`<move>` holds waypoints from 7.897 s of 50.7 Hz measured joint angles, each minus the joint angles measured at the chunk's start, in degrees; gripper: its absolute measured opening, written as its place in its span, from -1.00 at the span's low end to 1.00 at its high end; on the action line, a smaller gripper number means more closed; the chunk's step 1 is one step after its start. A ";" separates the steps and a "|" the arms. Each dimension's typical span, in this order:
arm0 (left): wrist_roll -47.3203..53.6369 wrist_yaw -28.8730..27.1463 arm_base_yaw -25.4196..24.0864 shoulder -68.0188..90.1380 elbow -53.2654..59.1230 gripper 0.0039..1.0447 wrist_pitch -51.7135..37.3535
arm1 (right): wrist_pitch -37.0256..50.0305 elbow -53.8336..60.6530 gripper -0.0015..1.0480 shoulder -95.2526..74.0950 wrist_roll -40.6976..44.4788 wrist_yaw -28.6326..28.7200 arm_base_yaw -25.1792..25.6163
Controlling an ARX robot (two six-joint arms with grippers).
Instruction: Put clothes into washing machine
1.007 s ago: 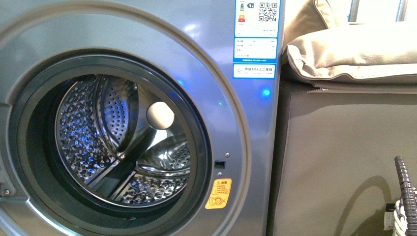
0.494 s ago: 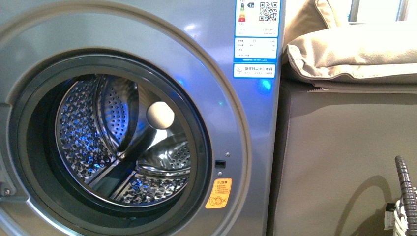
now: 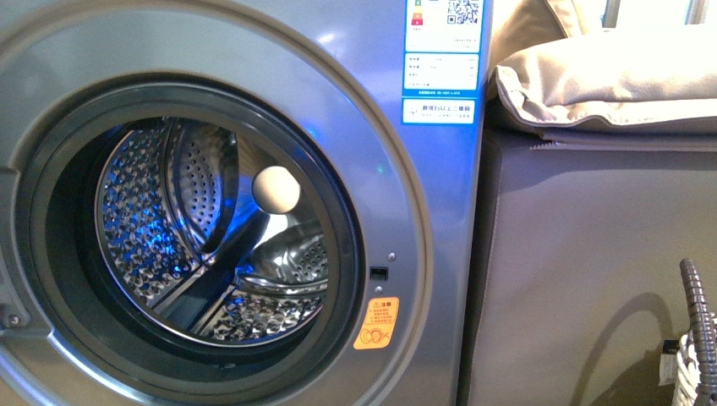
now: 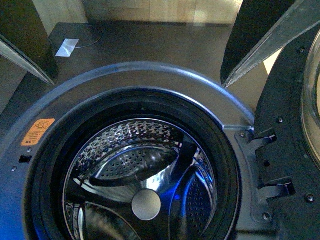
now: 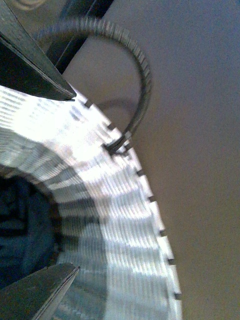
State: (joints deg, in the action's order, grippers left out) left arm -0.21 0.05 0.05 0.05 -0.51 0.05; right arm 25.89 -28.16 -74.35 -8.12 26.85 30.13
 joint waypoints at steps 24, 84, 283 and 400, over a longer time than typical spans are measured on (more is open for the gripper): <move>0.00 0.00 0.00 0.00 0.00 0.88 0.00 | -3.91 -21.22 0.85 -49.68 5.29 -9.55 -2.38; 0.00 0.00 0.00 0.00 0.00 0.88 0.00 | -7.72 -37.42 0.85 -78.84 3.37 -16.26 -5.90; 0.00 -0.02 0.00 0.00 0.00 0.88 0.00 | -29.29 -73.42 -0.87 1.86 14.58 -12.94 -42.93; -22.45 46.58 -3.39 53.88 -40.50 0.88 -51.58 | -25.99 -74.38 -0.87 -4.20 11.10 -15.72 -58.23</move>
State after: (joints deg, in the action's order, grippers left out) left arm -22.65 46.63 -3.33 53.93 -41.01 -51.53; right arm -0.10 -102.54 -78.54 2.98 11.14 -28.10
